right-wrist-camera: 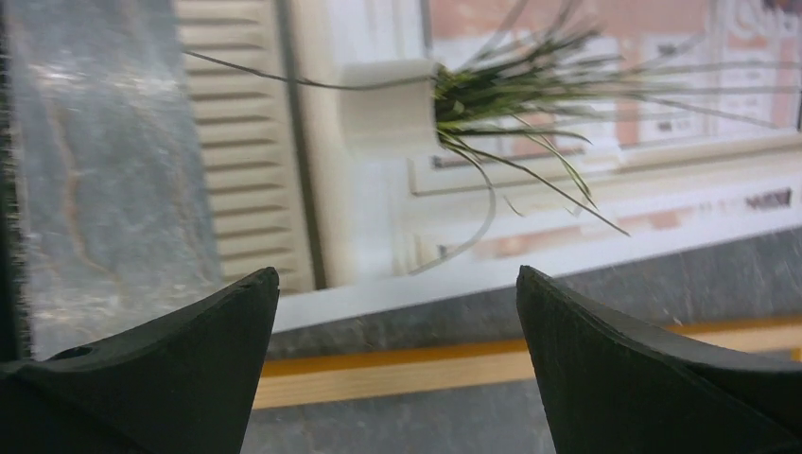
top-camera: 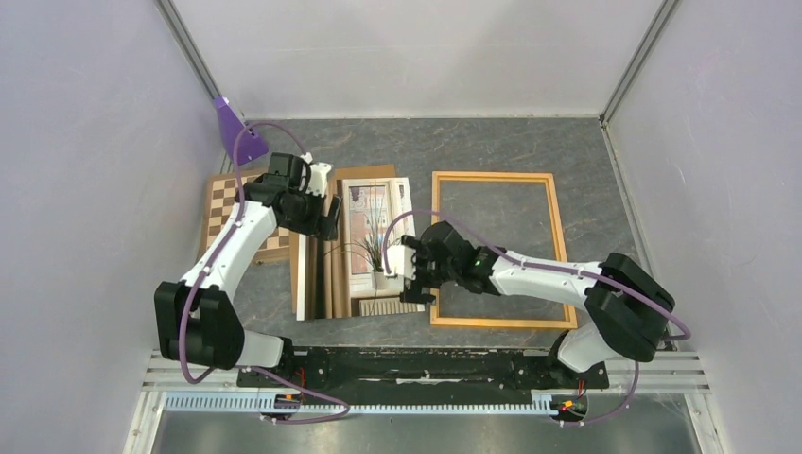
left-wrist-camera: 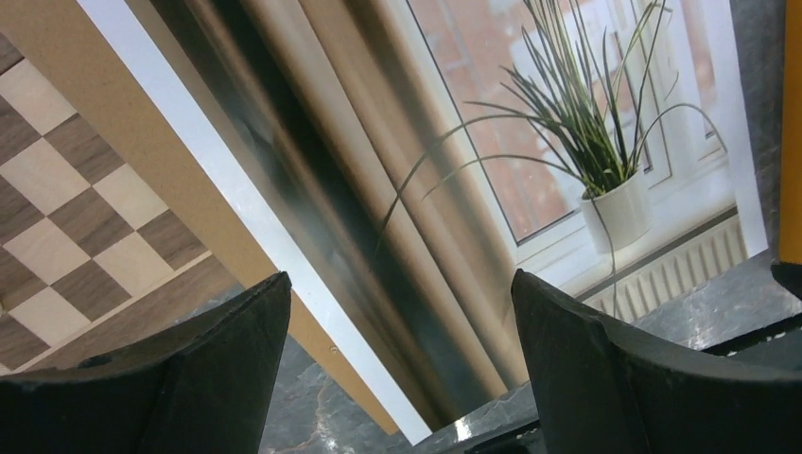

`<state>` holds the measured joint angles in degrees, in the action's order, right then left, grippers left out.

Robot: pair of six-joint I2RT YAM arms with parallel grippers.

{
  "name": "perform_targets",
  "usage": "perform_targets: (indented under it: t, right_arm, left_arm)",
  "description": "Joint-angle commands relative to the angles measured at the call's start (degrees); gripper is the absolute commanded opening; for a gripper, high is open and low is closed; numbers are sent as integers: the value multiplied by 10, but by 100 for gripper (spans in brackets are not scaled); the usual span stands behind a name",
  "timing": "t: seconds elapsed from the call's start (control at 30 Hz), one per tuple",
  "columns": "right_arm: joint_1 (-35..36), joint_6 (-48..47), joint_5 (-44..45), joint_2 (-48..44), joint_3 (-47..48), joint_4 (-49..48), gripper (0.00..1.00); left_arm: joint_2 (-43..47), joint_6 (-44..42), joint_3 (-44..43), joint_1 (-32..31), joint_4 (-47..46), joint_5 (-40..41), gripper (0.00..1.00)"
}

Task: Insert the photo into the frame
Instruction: Pick up the photo at the center of the board.

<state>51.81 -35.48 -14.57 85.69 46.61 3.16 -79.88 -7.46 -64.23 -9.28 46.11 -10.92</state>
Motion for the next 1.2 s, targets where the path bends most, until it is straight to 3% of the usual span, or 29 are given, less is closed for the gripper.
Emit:
perform_targets:
  t: [0.0,0.3,0.63,1.17]
  right_arm:
    - [59,-11,28,-6,26,-3,99]
    - [170,-28,153,2,18,-25,99]
    - [270,-34,354,49,-16,-139,93]
    - [322,-8,379,92,-28,-189,88]
  left_arm:
    - [38,-56,16,4,31,10,92]
    - [36,-36,-3,9,34,18,92]
    - [38,-60,-7,30,53,35,93]
    - [45,-52,-24,36,63,21,93]
